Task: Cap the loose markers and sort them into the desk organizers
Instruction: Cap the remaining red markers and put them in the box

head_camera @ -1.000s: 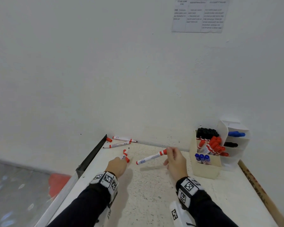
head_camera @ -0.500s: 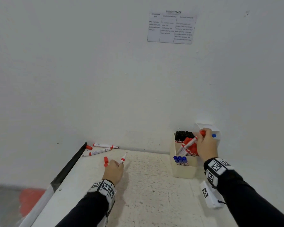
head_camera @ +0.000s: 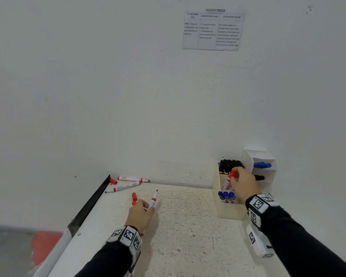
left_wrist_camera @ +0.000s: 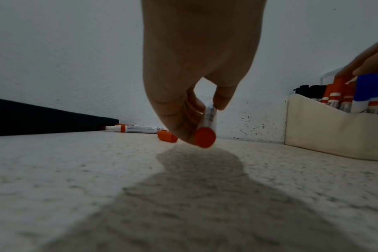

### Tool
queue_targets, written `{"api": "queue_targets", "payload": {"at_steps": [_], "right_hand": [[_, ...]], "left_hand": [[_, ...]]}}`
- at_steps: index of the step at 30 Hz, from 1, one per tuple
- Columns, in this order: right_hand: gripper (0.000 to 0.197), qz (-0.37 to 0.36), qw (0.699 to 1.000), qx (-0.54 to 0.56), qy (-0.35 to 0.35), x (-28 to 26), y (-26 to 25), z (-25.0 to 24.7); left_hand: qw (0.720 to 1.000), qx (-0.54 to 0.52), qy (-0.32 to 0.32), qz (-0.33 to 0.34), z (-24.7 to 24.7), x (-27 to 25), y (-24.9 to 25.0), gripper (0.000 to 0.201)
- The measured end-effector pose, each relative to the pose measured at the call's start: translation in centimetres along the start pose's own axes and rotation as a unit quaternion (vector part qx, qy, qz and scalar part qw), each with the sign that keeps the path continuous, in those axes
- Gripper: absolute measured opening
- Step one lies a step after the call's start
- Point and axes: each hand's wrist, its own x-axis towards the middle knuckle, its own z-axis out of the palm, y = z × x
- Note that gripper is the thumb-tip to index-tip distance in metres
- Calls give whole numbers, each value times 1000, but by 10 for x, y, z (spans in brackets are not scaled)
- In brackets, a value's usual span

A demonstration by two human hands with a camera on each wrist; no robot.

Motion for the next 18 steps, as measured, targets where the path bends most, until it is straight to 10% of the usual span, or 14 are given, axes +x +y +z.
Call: {"api": "queue_targets", "payload": {"at_steps": [5, 12, 18], "right_hand": [[29, -5, 987, -125, -101, 8, -10, 6], [26, -104, 992, -70, -27, 1, -64, 29], [25, -143, 971, -42, -186, -11, -106, 96]], "left_hand": [[999, 14, 37, 17, -8, 4, -4, 14], [995, -1, 101, 3, -31, 9, -20, 13], [993, 27, 115, -13, -54, 13, -48, 15]]}}
